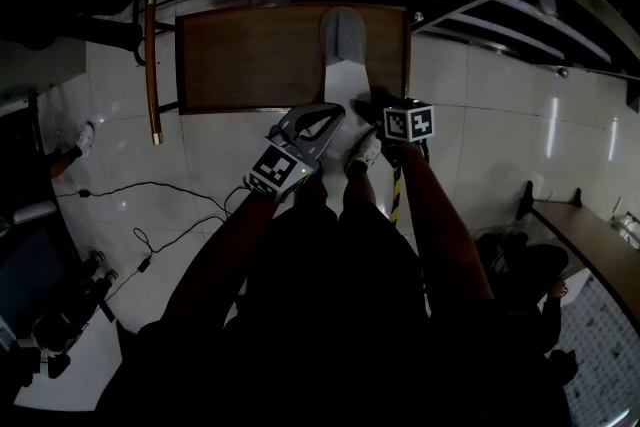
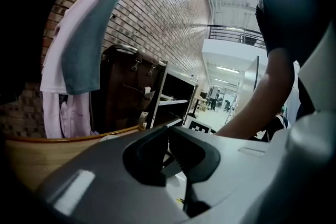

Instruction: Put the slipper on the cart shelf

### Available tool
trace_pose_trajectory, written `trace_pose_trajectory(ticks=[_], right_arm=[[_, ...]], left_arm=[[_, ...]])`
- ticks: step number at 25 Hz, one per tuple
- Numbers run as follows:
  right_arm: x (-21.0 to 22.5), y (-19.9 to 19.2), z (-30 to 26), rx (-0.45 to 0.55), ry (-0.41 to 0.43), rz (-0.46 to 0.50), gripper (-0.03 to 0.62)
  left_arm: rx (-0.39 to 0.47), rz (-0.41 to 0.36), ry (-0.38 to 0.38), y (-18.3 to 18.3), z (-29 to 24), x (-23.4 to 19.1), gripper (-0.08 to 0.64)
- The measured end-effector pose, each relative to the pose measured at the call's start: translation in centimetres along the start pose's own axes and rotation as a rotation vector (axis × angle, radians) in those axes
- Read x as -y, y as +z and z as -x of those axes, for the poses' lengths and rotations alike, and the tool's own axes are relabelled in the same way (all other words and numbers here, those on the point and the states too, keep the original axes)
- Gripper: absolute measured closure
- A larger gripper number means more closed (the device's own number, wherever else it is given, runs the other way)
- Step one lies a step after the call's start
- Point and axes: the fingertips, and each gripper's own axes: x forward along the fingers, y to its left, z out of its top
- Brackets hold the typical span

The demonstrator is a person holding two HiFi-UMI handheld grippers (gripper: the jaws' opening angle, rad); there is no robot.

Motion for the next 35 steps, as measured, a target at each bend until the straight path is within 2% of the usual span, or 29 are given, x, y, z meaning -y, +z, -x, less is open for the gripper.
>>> trace_pose_trajectory(ticks=[8, 13, 18, 24, 30, 35], right_arm=[[-1.7, 0.0, -2.4, -0.038, 0.099, -0.036, 0.345], [-2.5, 0.1, -3.3, -0.078, 0.123, -0.041, 0.353], [-3.1, -0.1, -4.1, -0.11, 0.127, -0.027, 0.457], [-4.6, 0.7, -3.3, -0.054, 0.191, -0.07, 0.52], [-6.7, 2.0, -0.4, 0.026, 0.236, -0.09, 0.529], [-9.9, 3.7, 3.5, 0.113, 0.296, -0.091, 0.529]], left_arm=[[-0.011, 0.017, 0.027, -0.8, 0.2, -1.3, 0.552], [-0.026, 0.011, 0.04, -1.3, -0.7, -2.2, 0.552], [-0.022, 0.02, 0.061, -1.5, -1.0, -3.4, 0.552], [-0.032, 0.026, 0.069, -2.1, -0.1, -3.5, 0.552], [-0.028, 0.021, 0.07, -1.7, 0.9, -3.0, 0.552], [0.011, 0.009, 0.081, 0.1, 2.3, -2.2, 0.552]])
